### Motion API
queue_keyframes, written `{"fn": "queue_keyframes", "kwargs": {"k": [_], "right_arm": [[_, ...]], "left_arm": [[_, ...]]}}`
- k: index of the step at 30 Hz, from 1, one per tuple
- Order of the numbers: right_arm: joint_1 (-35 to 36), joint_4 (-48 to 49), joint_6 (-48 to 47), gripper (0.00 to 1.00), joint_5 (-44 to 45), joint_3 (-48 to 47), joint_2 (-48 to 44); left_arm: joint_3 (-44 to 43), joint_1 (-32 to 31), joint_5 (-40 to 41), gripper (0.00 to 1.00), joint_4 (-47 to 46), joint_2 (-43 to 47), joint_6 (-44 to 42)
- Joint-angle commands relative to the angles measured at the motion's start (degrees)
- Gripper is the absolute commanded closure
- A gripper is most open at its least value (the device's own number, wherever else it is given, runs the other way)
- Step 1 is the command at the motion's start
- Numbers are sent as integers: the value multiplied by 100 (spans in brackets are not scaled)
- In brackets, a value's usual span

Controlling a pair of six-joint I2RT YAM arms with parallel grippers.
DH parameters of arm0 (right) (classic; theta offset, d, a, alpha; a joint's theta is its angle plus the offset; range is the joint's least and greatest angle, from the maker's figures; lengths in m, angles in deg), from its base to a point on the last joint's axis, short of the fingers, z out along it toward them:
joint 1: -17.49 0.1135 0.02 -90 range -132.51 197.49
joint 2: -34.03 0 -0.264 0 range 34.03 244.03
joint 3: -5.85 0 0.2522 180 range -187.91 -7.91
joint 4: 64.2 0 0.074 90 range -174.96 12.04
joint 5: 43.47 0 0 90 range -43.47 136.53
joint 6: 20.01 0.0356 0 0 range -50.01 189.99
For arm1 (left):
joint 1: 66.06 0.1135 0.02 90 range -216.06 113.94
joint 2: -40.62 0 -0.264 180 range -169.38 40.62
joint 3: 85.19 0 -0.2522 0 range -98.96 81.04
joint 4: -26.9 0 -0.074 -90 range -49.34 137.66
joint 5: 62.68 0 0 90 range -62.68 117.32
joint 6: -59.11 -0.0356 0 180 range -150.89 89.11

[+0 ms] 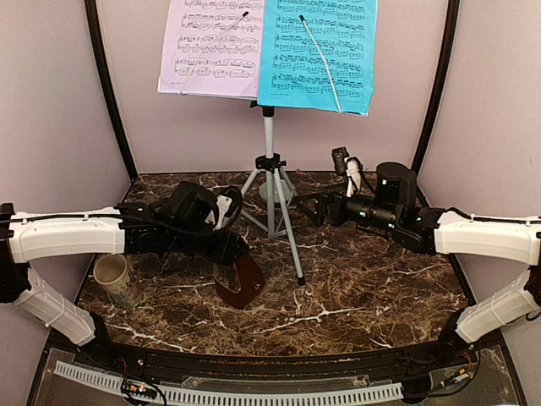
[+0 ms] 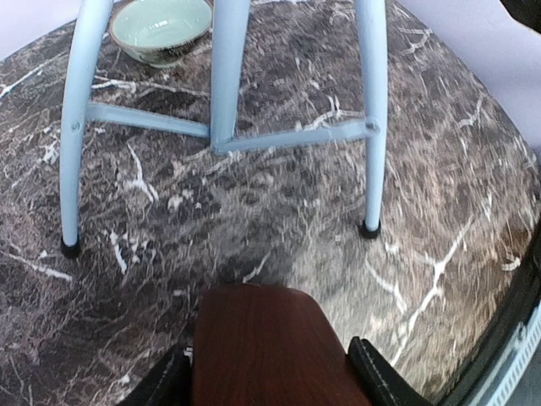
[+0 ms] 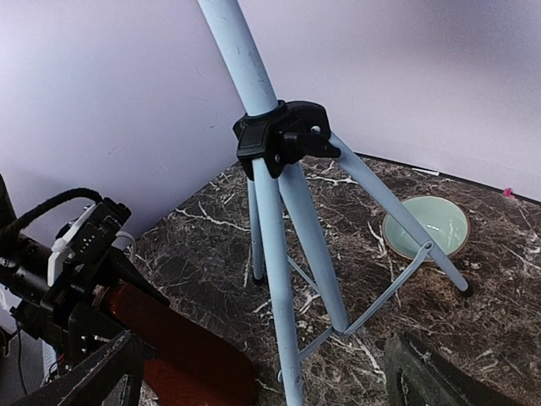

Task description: Set up the instrument practice props

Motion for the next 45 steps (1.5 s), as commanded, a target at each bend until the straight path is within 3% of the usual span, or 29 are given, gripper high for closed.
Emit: {"fn": "queue_keyframes", "kwargs": {"k": [1, 3, 5, 9, 12, 15, 21, 27, 32, 38, 45], "right_arm": [[-26, 154, -94, 0, 138, 72, -246], [-28, -81, -319, 0, 137, 26, -252], [-33, -217, -466, 0, 132, -1, -251], [-46, -268, -524, 0, -139, -13, -208], [-46, -281, -554, 0, -285, 12, -201], [-46, -308, -589, 0, -372, 30, -214], [-46, -424, -609, 0, -475, 0, -139], [-46, -491, -551, 0, -659, -94, -73], [-47, -507, -496, 0, -713, -132, -69], [-46, -547, -419, 0, -883, -243, -14], [-58, -680, -429, 0, -957, -414, 29]], "left_arm": [[-551, -144, 822, 83, -427, -295, 567], [-679, -188, 826, 81, -405, -462, 774], [-820, -267, 792, 72, -358, -619, 866], [-923, -317, 507, 42, -345, -724, 814], [-819, -286, 212, 11, -352, -518, 534], [-363, 118, -494, 2, -585, 50, 285], [843, 1230, -1189, 2, -1284, 1290, 253], [1096, 1935, -1091, 9, -862, 782, 393], [1251, 1973, -999, 17, -1006, 142, 371], [1597, 1911, -1796, 28, -1771, -459, 385], [1790, 1246, -1768, 34, -1827, -543, 119]]}}
